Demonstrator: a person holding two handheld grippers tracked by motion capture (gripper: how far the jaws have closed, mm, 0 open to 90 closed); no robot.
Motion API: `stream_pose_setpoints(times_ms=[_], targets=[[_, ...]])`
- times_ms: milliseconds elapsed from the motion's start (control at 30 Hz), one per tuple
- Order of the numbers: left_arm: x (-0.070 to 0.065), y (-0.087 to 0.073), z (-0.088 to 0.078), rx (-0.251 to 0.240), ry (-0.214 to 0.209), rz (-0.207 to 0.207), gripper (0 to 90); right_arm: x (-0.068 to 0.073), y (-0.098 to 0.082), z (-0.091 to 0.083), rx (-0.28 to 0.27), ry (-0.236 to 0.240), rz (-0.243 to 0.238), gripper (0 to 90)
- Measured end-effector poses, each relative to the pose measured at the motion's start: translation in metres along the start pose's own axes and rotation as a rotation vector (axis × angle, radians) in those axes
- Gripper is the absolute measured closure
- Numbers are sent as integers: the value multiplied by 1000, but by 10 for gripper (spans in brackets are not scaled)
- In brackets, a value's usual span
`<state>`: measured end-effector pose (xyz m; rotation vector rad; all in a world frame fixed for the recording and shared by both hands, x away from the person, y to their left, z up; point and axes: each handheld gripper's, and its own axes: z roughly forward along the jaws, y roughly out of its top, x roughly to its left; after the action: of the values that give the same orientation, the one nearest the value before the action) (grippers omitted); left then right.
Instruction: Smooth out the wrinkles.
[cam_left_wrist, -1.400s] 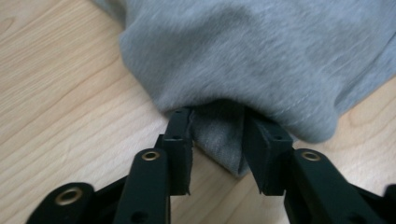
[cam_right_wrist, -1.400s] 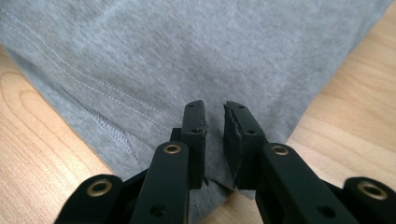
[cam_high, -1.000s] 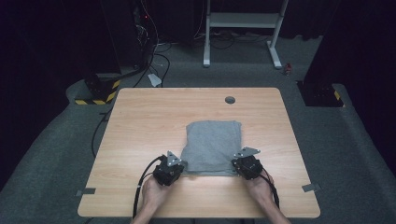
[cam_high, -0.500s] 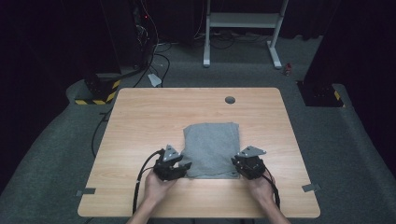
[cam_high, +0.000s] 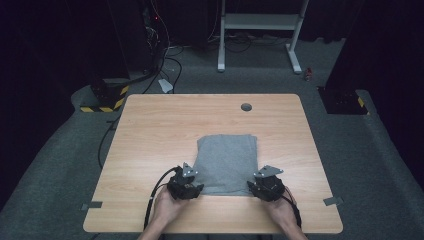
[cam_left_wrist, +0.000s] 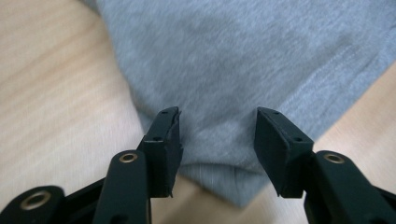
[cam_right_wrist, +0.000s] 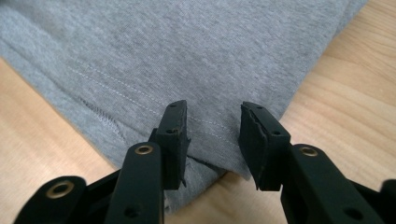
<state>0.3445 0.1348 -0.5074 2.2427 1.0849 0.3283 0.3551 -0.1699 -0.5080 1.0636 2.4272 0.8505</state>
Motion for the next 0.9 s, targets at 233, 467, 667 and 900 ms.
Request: stream_pose_setpoints(times_ms=[233, 467, 667, 900], targets=[[-4, -2, -12, -107, 14, 8, 429, 4, -2, -7, -32, -15, 12, 540], [-6, 12, 9, -83, 39, 9, 413, 9, -1, -1, -22, -18, 12, 497], [3, 21, 26, -66, 64, -6, 437, 1, 6, 10, -24, -25, 29, 495], [23, 41, 42, -72, 99, -36, 427, -12, 23, 27, -32, -44, 57, 493]])
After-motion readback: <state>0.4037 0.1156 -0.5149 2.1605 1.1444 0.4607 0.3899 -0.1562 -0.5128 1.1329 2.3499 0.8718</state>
